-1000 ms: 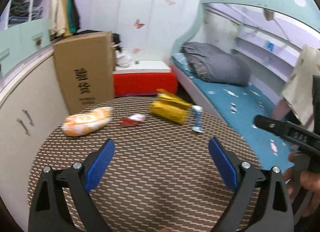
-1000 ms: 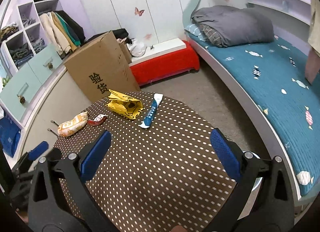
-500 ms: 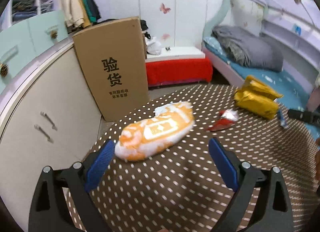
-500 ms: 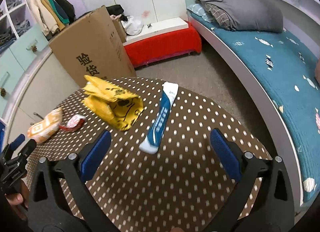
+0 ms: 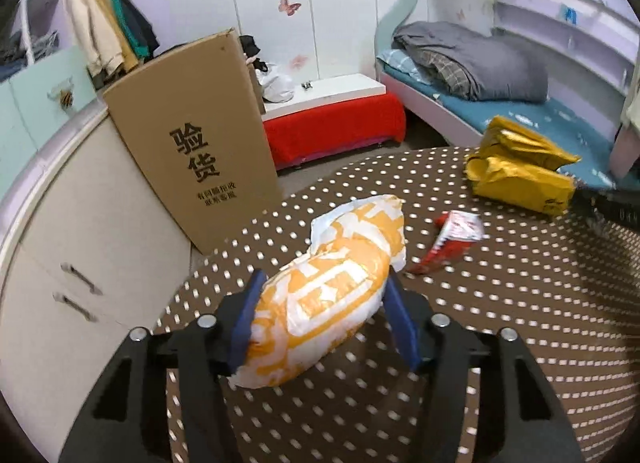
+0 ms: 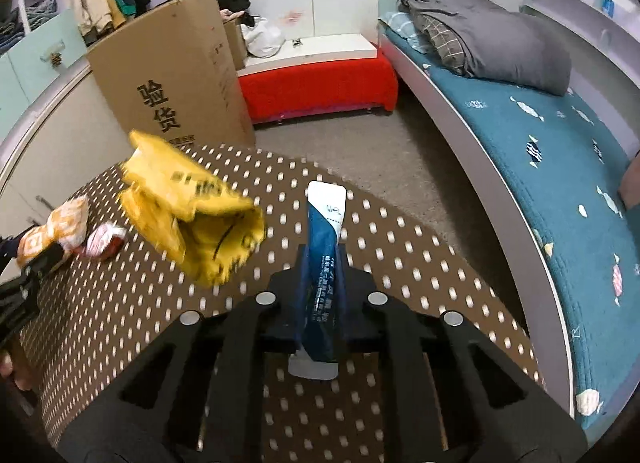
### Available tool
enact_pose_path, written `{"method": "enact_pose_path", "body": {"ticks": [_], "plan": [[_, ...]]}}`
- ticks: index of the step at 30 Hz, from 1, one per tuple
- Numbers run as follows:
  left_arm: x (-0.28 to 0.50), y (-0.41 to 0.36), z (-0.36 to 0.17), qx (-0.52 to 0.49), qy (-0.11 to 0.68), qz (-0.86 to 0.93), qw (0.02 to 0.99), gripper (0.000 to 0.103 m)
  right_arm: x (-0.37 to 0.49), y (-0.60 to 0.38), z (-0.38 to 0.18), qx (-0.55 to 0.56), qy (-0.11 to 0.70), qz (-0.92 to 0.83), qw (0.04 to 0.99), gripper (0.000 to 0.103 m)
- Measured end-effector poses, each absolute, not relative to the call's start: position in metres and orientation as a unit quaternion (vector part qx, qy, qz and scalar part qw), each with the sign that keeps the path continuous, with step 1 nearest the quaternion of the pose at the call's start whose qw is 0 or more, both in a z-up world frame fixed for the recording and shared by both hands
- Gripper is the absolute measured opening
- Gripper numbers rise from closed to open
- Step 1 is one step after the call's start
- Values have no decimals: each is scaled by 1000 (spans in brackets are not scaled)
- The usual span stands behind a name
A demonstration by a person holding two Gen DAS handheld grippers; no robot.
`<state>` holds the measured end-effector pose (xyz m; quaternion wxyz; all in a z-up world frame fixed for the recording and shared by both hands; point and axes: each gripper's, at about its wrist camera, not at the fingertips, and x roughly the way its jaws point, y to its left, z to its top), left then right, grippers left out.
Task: Collect trash
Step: 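Grasp the orange-white bread bag with the left tool while the right tool grasps the blue-white toothpaste tube, then carry the bread bag and toothpaste tube over the bin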
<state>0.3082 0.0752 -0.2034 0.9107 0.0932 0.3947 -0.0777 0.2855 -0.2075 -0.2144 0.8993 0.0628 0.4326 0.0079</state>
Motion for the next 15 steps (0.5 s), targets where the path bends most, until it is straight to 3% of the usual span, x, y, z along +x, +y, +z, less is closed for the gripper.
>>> {"method": "enact_pose_path", "body": {"ticks": [15], "plan": [[174,44,-177,-30,385,-94,917,54,148,-259,-174,153,390,72,905,13]]}}
